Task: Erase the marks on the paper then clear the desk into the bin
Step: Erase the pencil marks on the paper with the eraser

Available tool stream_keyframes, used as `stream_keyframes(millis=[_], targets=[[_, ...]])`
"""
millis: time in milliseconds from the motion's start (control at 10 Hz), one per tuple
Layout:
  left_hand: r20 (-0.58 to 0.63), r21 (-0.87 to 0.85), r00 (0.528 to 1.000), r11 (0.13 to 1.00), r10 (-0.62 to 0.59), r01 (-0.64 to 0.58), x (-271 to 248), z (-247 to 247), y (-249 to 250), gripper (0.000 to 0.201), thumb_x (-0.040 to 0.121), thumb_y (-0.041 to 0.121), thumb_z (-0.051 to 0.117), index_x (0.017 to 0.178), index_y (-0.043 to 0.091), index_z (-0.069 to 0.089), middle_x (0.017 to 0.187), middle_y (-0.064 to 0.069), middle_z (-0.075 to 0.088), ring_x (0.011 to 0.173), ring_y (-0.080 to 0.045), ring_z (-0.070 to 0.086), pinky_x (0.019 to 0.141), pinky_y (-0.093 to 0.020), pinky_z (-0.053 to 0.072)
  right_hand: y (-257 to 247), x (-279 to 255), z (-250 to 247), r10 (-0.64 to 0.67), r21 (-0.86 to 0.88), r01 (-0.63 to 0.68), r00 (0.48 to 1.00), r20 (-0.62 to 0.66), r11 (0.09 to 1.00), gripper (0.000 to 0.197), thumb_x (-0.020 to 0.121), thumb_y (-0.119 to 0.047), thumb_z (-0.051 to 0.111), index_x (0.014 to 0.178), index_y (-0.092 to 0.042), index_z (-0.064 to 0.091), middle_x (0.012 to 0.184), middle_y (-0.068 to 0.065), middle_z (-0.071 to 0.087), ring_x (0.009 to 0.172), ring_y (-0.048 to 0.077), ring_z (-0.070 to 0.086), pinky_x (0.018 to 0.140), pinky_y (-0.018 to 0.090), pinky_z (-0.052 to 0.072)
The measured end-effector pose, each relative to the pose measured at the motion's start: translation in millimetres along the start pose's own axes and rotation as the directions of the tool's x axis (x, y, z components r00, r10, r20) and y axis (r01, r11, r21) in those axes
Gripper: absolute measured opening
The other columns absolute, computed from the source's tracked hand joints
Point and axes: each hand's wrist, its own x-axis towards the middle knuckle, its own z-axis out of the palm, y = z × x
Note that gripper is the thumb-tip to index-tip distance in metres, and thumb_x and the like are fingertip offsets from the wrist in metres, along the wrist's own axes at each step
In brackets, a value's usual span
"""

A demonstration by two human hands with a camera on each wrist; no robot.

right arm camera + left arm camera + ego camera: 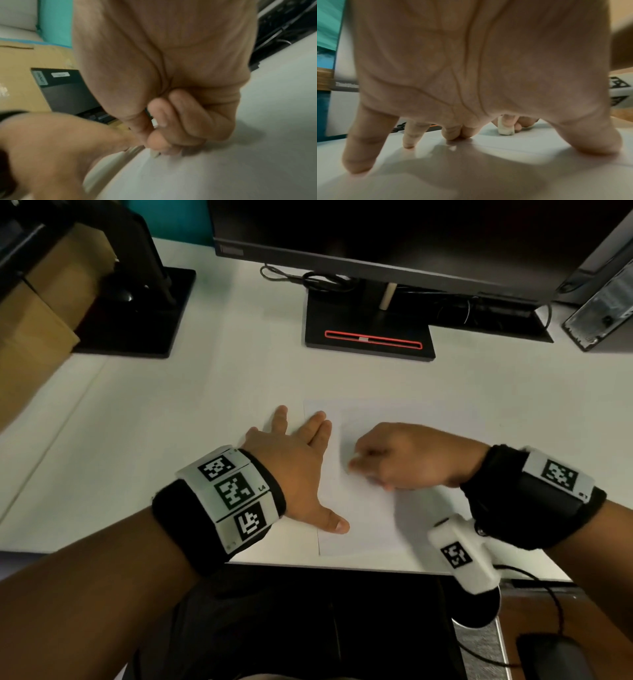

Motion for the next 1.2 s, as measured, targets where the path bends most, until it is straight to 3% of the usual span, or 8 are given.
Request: stream_keyframes(millis=[100, 200, 300, 500, 600, 800, 1100, 1200], targets=[[0.006, 0.000, 1.000, 1.000, 0.000, 0.000, -1.3, -1.1, 0.1, 0.144, 0.061, 0.097, 0.051, 0.154, 0.023, -0.029, 0.160, 0.012, -0.036, 0.150, -0.038, -0.024, 0.120, -0.061, 0.017, 20.0, 6.1, -14.9, 0.104, 0.113, -0.093, 0.990, -0.096, 0.989, 0.039, 0.100, -0.034, 0.056, 0.075, -0.004, 0.064, 0.062, 0.005, 0.062, 0.055, 0.022, 0.053, 0.052, 0.032, 0.046], [0.011, -0.002, 1.000, 1.000, 0.001, -0.001, -2.2, -1.5, -0.9, 0.144, 0.060, 0.097, 0.051, 0.154, 0.022, -0.029, 0.160, 0.012, -0.036, 0.150, -0.038, -0.024, 0.120, -0.061, 0.017, 23.1, 3.2, -14.2, 0.112, 0.087, -0.100, 0.982, -0.152, 0.991, 0.039, 0.100, -0.034, 0.053, 0.076, -0.005, 0.064, 0.068, 0.004, 0.068, 0.061, 0.025, 0.059, 0.061, 0.036, 0.051], [0.019, 0.001, 1.000, 1.000, -0.001, 0.001, -1.1, -1.7, -0.2, 0.144, 0.060, 0.097, 0.051, 0.154, 0.023, -0.029, 0.159, 0.012, -0.037, 0.150, -0.038, -0.025, 0.120, -0.061, 0.018, 22.0, -2.8, -7.2, 0.076, 0.079, -0.072, 0.996, -0.053, 0.994, 0.039, 0.100, -0.033, 0.054, 0.071, -0.008, 0.060, 0.061, 0.001, 0.063, 0.050, 0.018, 0.052, 0.052, 0.029, 0.047], [0.021, 0.006, 1.000, 1.000, -0.005, 0.005, -1.3, -1.8, 0.4, 0.145, 0.059, 0.099, 0.048, 0.153, 0.022, -0.030, 0.158, 0.012, -0.039, 0.149, -0.038, -0.025, 0.121, -0.060, 0.017, 41.5, -2.2, -21.5, 0.209, 0.204, -0.174, 0.964, -0.164, 0.963, 0.039, 0.099, -0.031, 0.055, 0.069, -0.007, 0.062, 0.058, 0.004, 0.059, 0.051, 0.022, 0.049, 0.047, 0.028, 0.041], [0.019, 0.013, 1.000, 1.000, -0.013, 0.012, -1.1, -1.4, 0.5, 0.145, 0.058, 0.100, 0.048, 0.154, 0.023, -0.030, 0.158, 0.013, -0.038, 0.150, -0.037, -0.025, 0.120, -0.060, 0.018, 31.7, -6.0, -10.9, 0.140, 0.166, -0.128, 0.988, -0.065, 0.978, 0.037, 0.099, -0.028, 0.055, 0.071, -0.005, 0.062, 0.057, 0.002, 0.058, 0.047, 0.018, 0.046, 0.044, 0.026, 0.040], [0.028, 0.016, 1.000, 1.000, -0.013, 0.013, -2.1, -2.5, 1.5, 0.144, 0.059, 0.099, 0.048, 0.154, 0.022, -0.030, 0.158, 0.012, -0.038, 0.150, -0.037, -0.024, 0.120, -0.061, 0.018, 46.1, -3.5, -24.1, 0.248, 0.240, -0.207, 0.956, -0.156, 0.948, 0.038, 0.099, -0.030, 0.056, 0.067, -0.010, 0.061, 0.058, 0.004, 0.059, 0.049, 0.021, 0.047, 0.044, 0.026, 0.040], [0.038, 0.020, 0.999, 1.000, -0.017, 0.017, -1.8, -3.3, 1.8, 0.144, 0.059, 0.099, 0.048, 0.153, 0.024, -0.031, 0.157, 0.013, -0.041, 0.149, -0.037, -0.026, 0.121, -0.060, 0.016, 44.0, -9.9, -24.5, 0.245, 0.224, -0.216, 0.964, -0.107, 0.950, 0.035, 0.099, -0.028, 0.056, 0.070, -0.009, 0.062, 0.056, 0.003, 0.057, 0.041, 0.016, 0.042, 0.045, 0.026, 0.038], [0.038, 0.020, 0.999, 1.000, -0.018, 0.018, -1.4, -4.2, 1.9, 0.144, 0.059, 0.099, 0.048, 0.153, 0.024, -0.032, 0.156, 0.013, -0.041, 0.149, -0.037, -0.026, 0.121, -0.059, 0.016, 38.1, -11.7, -16.4, 0.183, 0.233, -0.176, 0.983, -0.007, 0.956, 0.032, 0.098, -0.025, 0.057, 0.071, -0.008, 0.061, 0.057, 0.005, 0.055, 0.044, 0.017, 0.039, 0.044, 0.026, 0.035]])
